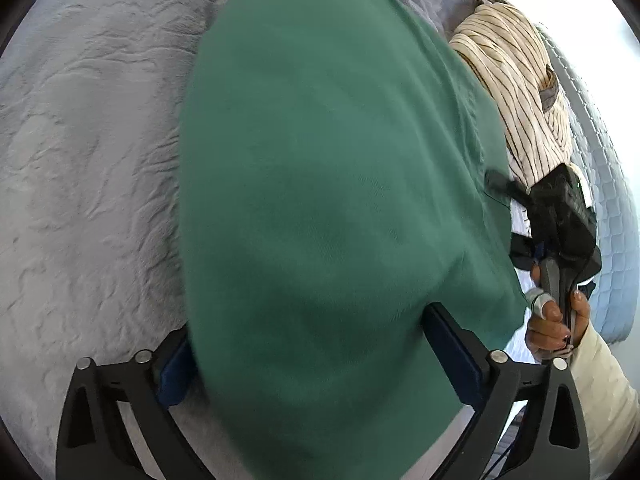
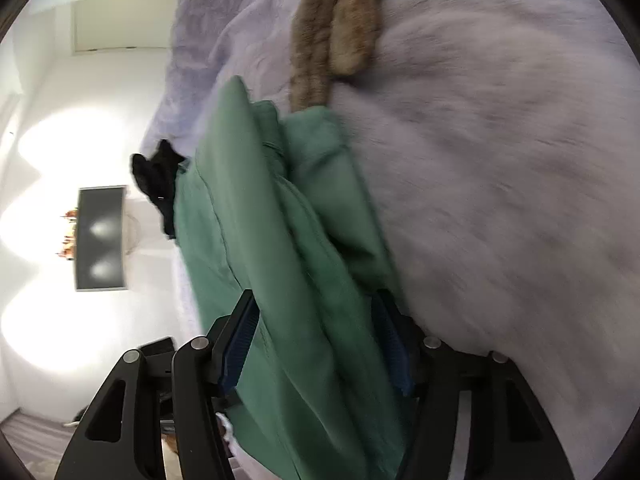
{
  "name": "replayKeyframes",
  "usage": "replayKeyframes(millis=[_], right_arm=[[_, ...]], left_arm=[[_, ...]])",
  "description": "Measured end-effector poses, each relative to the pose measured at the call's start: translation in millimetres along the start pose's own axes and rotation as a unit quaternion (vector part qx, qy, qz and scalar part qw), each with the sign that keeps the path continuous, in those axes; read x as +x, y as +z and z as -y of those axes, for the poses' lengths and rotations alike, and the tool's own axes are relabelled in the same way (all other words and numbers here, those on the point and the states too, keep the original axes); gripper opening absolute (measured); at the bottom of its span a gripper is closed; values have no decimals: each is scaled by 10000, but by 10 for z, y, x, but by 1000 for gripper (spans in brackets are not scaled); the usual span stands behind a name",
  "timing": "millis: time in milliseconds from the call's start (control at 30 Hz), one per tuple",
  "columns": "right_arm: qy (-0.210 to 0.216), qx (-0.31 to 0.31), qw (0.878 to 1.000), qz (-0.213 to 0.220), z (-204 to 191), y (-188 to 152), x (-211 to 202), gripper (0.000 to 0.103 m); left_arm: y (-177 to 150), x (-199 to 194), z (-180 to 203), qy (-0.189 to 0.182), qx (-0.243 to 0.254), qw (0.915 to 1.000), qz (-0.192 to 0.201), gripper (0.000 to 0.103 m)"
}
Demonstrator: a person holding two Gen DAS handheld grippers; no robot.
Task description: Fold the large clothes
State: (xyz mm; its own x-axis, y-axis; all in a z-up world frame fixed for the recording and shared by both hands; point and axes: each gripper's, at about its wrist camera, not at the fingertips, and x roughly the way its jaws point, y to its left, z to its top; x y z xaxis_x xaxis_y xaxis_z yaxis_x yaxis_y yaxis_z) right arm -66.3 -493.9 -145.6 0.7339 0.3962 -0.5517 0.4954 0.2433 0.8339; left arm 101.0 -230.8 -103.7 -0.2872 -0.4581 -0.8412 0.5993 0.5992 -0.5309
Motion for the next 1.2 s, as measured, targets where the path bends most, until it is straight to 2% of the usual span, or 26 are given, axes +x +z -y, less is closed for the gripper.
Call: replayKeyframes(millis=[100,200,267,300,333,367,433,500,567,600,667,700,800,833,933,967,1033,1133,1200], right_arm=[[348,85,9993,127,-30,137,89,63],[579,436,9973,141,18,269,243,61],[534,609,9966,153,42,281,278,46],[500,597,9968,187,27,268,289,32],[501,526,9971,205,-7,253,284,22],[497,440,9975,227,-46,234,271,20],[485,219,9981,296,-176,191,239,15],[471,76,9983,334,-307,143,203,15],[204,-75,9991,375,-386,132,193,15],[-178,-219,9988,407,-445,127,205,19],[-786,-450,9949,438,-552,136,222,31],[-1224,-677,9889,508,-649,115,199,43],[-1565,-1193,9769,836,-804,-5,-18,60],[-1599,-1260,9750,895,-808,-21,-79,61],[-1507,-1080,9801,709,-627,30,-174,61],[-1306,-856,9861,566,-494,72,-168,61],[-776,-433,9956,303,-263,119,-117,61],[-295,-223,9993,88,-123,210,63,62],[-178,-248,9995,40,-124,274,171,62]], left_arm=[[-1,26,-13,10,92,10000,16,101],[-3,13,-12,25,117,9999,58,100],[-11,-27,27,71,212,9996,161,83],[-25,-62,37,56,276,9994,209,78],[-33,-98,38,22,315,9992,251,69],[-37,-155,38,-38,342,9990,293,61],[-38,-246,36,-108,385,9985,363,54],[-35,-289,16,-110,382,9985,375,54],[-26,-274,22,-61,368,9988,322,54],[-22,-261,29,-21,380,9988,303,54],[-2,-228,26,27,354,9990,268,57],[0,-218,13,17,316,9992,250,59],[-4,-184,-27,36,199,9995,222,68],[-20,-184,-53,72,193,9995,221,73],[-48,-157,-74,87,247,9994,220,76],[-34,-133,-49,90,251,9994,205,80],[-32,-97,-48,81,273,9995,155,80],[-16,-19,-23,65,289,9995,78,88],[-13,31,-8,89,369,9993,11,91]])
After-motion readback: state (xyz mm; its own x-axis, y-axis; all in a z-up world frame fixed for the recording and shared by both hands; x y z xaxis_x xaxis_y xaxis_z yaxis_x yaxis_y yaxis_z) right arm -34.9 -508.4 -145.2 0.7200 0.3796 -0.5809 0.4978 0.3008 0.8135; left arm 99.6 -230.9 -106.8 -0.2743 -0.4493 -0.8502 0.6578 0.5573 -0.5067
